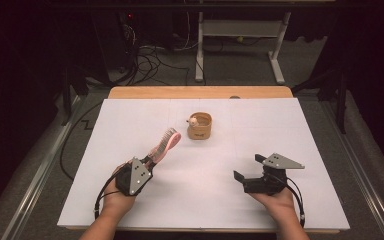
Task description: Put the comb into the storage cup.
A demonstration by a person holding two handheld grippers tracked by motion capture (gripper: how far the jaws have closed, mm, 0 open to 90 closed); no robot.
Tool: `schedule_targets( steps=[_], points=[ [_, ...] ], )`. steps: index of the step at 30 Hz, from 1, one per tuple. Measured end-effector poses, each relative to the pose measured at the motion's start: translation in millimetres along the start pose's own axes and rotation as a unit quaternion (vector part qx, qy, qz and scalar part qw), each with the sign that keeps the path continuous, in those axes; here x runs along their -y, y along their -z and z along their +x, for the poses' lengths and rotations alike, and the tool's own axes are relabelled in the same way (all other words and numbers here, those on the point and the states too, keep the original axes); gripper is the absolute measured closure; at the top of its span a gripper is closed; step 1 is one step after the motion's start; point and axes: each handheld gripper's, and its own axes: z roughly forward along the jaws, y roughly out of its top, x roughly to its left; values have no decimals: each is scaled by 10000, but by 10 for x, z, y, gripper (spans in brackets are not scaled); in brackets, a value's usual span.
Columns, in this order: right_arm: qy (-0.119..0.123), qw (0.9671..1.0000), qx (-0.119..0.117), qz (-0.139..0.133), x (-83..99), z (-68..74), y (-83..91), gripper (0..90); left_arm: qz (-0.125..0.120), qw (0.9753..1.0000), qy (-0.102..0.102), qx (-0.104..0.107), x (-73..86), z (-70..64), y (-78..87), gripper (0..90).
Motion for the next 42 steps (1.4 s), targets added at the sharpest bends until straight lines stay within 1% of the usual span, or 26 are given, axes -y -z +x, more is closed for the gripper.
schedule_targets(
  steps=[1, 3, 4, 8, 11, 16, 17, 18, 20, 25, 30, 35, 37, 39, 42],
  points=[
    [8, 10000, 13, -44, 4, -4, 10, 2, -23, 10000, 76, 42, 1, 7, 3, 811],
    [-6, 9999, 15, -100, 16, -6, 27, 2, -79, 9998, 162, 62, 2, 7, 8, 811],
    [-15, 9999, 5, -117, 22, -9, 31, 2, -82, 9998, 169, 81, 0, 8, 11, 812],
    [-20, 9999, 7, -140, 38, -8, 45, 2, -146, 9990, 358, 211, -6, 15, 17, 812],
    [24, 9999, 5, -170, 45, 5, 56, 2, -215, 9977, 559, 310, -3, 34, 26, 811],
    [83, 9997, 62, -233, 43, 16, 78, 2, -305, 9946, 854, 497, 12, 66, 46, 812],
    [75, 9996, 62, -255, 43, 17, 83, 2, -340, 9935, 959, 507, 12, 69, 51, 811],
    [75, 9996, 64, -263, 43, 19, 86, 2, -367, 9927, 1020, 529, 14, 79, 53, 811],
    [77, 9996, 68, -263, 44, 23, 86, 2, -405, 9916, 1097, 548, 20, 91, 58, 812],
    [137, 9996, 54, -229, 38, 48, 68, 2, -447, 9903, 1187, 564, 28, 100, 61, 812],
    [192, 9995, -109, -220, 21, 88, 35, 2, -485, 9897, 1199, 611, 19, 87, 63, 812],
    [192, 9991, -255, -275, -9, 139, -6, 2, -502, 9897, 1181, 636, 3, 81, 76, 811],
    [251, 9990, -278, -229, -19, 165, -27, 2, -530, 9896, 1183, 622, -4, 72, 77, 812],
    [254, 9989, -329, -200, -26, 189, -47, 2, -528, 9898, 1168, 621, -13, 63, 78, 812],
    [297, 9983, -455, -200, -57, 236, -82, 1, -529, 9902, 1136, 617, -23, 60, 76, 811]
  ],
)
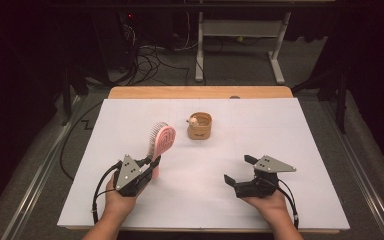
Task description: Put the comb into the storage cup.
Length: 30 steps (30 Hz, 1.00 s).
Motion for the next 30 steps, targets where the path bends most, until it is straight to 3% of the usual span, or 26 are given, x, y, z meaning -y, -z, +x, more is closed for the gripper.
schedule_targets(
  steps=[20, 30],
  points=[
    [92, 9987, -412, -277, -345, 249, -203, 2, -83, 9999, -103, -108, -64, -59, -2, 812],
    [170, 9973, -607, -387, -504, 380, -316, 2, 42, 9994, -329, -125, -107, -127, -89, 812]
  ],
)
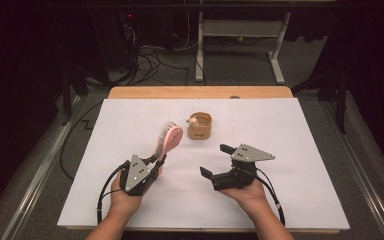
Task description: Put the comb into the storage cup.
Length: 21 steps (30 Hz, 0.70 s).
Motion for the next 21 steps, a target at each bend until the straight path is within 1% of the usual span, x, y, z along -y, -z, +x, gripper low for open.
schedule_targets(
  steps=[4, 8, 13, 16, 21],
  points=[
    [20, 10000, -63, -56, -66, 34, -14, 2, 50, 9999, -106, 8, -38, -18, -54, 812],
    [56, 9998, -121, -119, -111, 77, -24, 2, -16, 10000, -62, 24, -75, -55, -99, 812],
    [50, 9998, -177, -123, -134, 108, -55, 2, -107, 9999, -19, 7, -71, -127, -155, 812],
    [62, 9997, -198, -111, -136, 125, -81, 1, -30, 10000, -77, 27, -68, -174, -188, 812],
    [62, 9996, -272, -91, -145, 167, -121, 2, -28, 9999, -110, 81, -57, -218, -197, 812]
  ],
)
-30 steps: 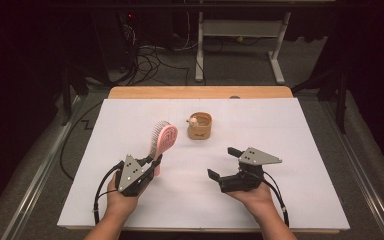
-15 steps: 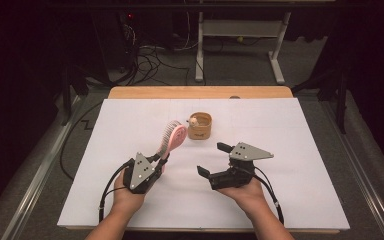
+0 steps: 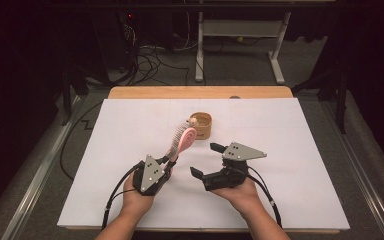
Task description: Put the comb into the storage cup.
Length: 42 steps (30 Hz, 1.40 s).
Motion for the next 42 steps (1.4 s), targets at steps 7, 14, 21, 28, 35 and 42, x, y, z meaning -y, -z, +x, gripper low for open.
schedule_targets(
  steps=[7, 14, 21, 28, 35, 42],
  points=[
    [30, 10000, -65, -17, -34, 51, -35, 2, -17, 10000, -28, 36, 7, -37, -4, 812],
    [50, 9999, -144, -58, -77, 107, -66, 2, -20, 10000, -52, 15, 17, -44, -1, 812],
    [66, 9997, -227, -77, -123, 153, -88, 1, -32, 10000, -69, 23, 19, -62, -1, 812],
    [52, 9996, -270, -110, -148, 180, -103, 2, -35, 10000, -71, 53, 18, -74, -3, 812],
    [6, 9996, -258, -148, -158, 181, -116, 2, -49, 9999, -108, 42, 15, -96, -2, 812],
    [-59, 9995, -253, -194, -174, 174, -134, 2, -55, 9999, -154, 43, 15, -136, -6, 812]
  ],
)
